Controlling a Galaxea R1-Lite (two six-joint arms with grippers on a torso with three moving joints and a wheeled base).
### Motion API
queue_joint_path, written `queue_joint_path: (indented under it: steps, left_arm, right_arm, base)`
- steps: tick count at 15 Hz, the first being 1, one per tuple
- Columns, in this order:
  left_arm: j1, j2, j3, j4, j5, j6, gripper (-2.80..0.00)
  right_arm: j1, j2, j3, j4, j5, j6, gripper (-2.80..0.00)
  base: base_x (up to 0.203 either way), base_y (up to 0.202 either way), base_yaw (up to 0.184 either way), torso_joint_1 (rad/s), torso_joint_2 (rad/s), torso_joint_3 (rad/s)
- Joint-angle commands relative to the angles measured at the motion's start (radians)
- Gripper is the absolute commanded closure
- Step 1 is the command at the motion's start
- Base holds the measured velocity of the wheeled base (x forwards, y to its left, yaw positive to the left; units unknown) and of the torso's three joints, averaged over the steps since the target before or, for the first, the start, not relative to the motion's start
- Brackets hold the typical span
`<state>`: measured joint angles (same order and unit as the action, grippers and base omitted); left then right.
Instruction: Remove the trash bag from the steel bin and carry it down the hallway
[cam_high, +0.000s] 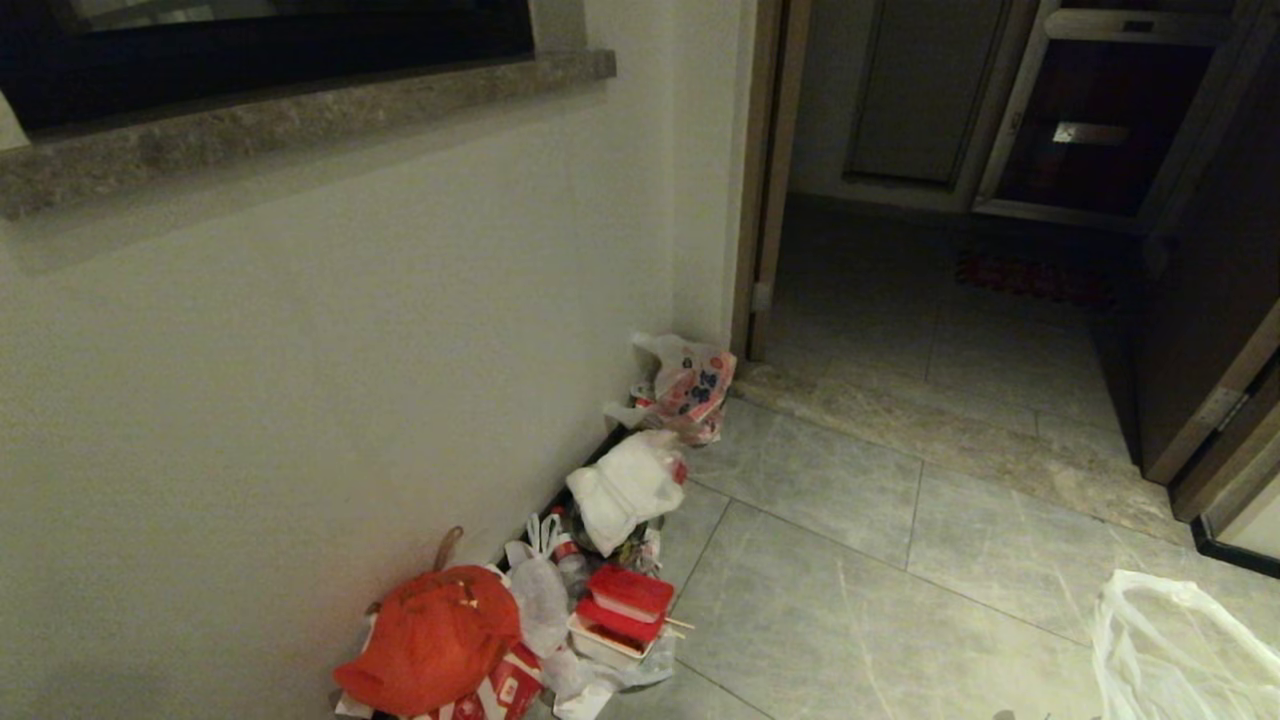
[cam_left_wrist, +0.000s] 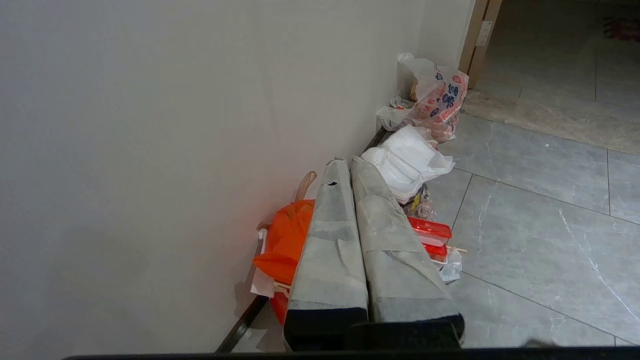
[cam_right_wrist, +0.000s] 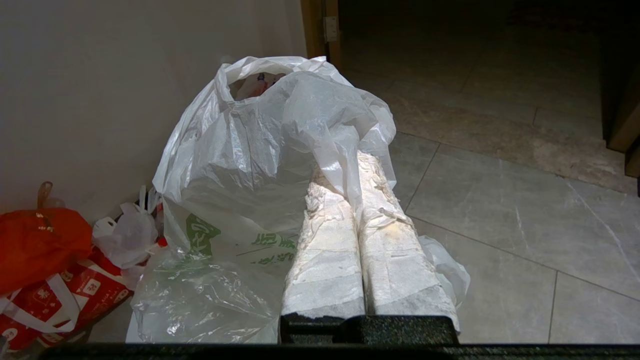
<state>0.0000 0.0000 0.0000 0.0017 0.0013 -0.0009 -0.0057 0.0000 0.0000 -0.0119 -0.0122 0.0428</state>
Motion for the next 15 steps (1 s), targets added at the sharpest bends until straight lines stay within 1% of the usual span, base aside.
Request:
queue_joint_path:
  steps: [1,15]
  left_arm:
    - [0.000,0.000,0.000,0.000,0.000,-0.001,0.00]
    - [0.000,0.000,0.000,0.000,0.000,-0.001,0.00]
  right_arm:
    - [0.000,0.000,0.000,0.000,0.000,0.000,0.00]
    - [0.000,0.000,0.000,0.000,0.000,0.000,0.00]
  base:
    - [0.000,0.000,0.000,0.000,0.00,0.000]
    - [0.000,0.000,0.000,0.000,0.00,0.000]
